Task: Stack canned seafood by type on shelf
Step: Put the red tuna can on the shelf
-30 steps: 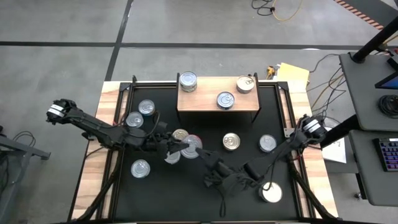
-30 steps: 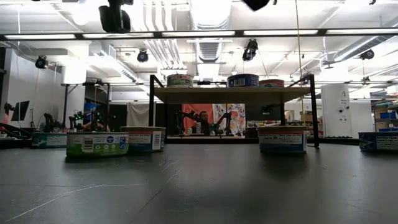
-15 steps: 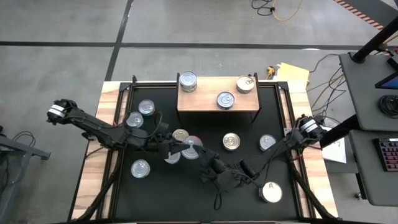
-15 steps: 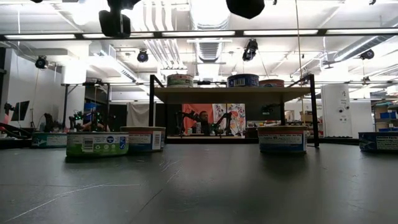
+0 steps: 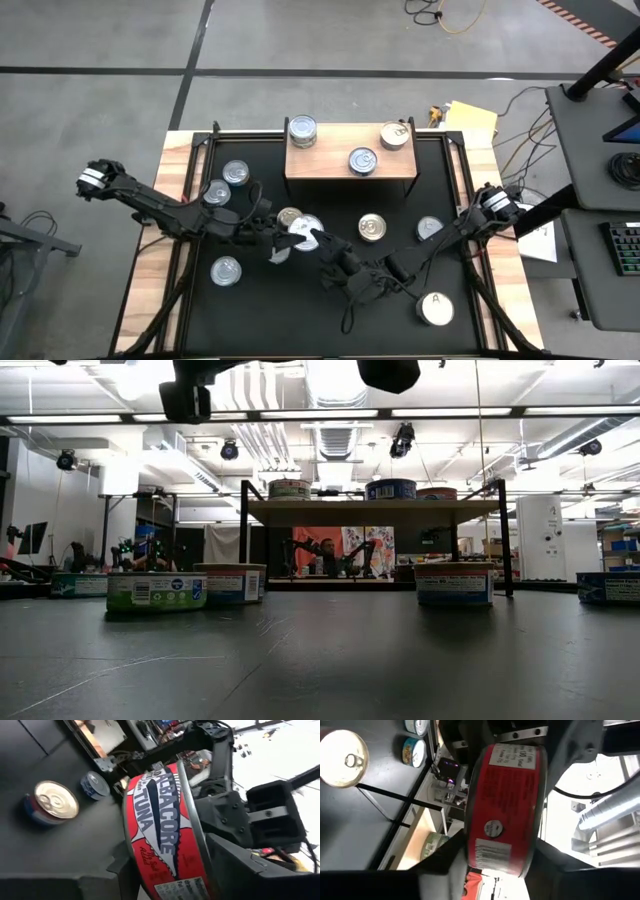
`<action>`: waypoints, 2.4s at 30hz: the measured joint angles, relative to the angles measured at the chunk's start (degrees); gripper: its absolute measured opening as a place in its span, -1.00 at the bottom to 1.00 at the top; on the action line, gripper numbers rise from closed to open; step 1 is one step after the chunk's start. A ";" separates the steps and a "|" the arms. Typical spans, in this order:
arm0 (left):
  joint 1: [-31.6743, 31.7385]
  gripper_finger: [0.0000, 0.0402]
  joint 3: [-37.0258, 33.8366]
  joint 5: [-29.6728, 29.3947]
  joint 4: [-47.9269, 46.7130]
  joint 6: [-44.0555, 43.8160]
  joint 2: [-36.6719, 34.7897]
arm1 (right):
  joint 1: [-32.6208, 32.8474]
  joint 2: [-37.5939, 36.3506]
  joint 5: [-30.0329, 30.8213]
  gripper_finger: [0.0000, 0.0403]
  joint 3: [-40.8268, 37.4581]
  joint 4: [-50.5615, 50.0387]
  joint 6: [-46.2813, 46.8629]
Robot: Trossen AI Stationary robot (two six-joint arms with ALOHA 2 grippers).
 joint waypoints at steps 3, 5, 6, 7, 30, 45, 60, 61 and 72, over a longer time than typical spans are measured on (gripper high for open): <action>0.14 -0.05 0.00 -0.40 0.06 0.40 0.00 | 0.00 -0.02 0.07 -0.38 0.02 -0.04 -0.04; 0.24 -0.04 0.00 -0.35 0.07 1.59 0.04 | 0.00 -0.04 0.14 -0.38 0.02 -0.12 -0.03; 0.26 -0.03 0.00 -0.44 0.07 2.29 0.04 | 0.00 -0.06 0.13 -0.38 0.02 -0.13 -0.02; 0.26 -0.01 0.00 -0.58 0.07 2.93 0.04 | 0.00 -0.09 0.14 -0.38 0.02 -0.13 -0.02; 0.28 0.45 0.20 -0.58 -1.09 45.71 -7.40 | -2.87 -7.89 1.21 -0.38 -1.40 -1.59 11.91; 0.33 0.44 0.17 -15.65 -27.48 58.89 -18.40 | -21.18 -19.17 -36.77 -0.38 -2.36 -31.89 50.54; 0.28 0.44 0.11 -30.55 -31.93 63.59 -17.78 | -29.31 -9.69 -35.77 -0.38 -2.82 -28.15 40.29; 0.28 0.44 0.11 -30.57 -31.85 62.95 -17.62 | -29.31 -9.41 -35.42 -0.38 -2.82 -27.57 39.78; 0.28 0.44 0.11 -30.61 -32.08 60.76 -15.70 | -29.59 -7.28 -32.93 -0.38 -2.01 -22.31 41.45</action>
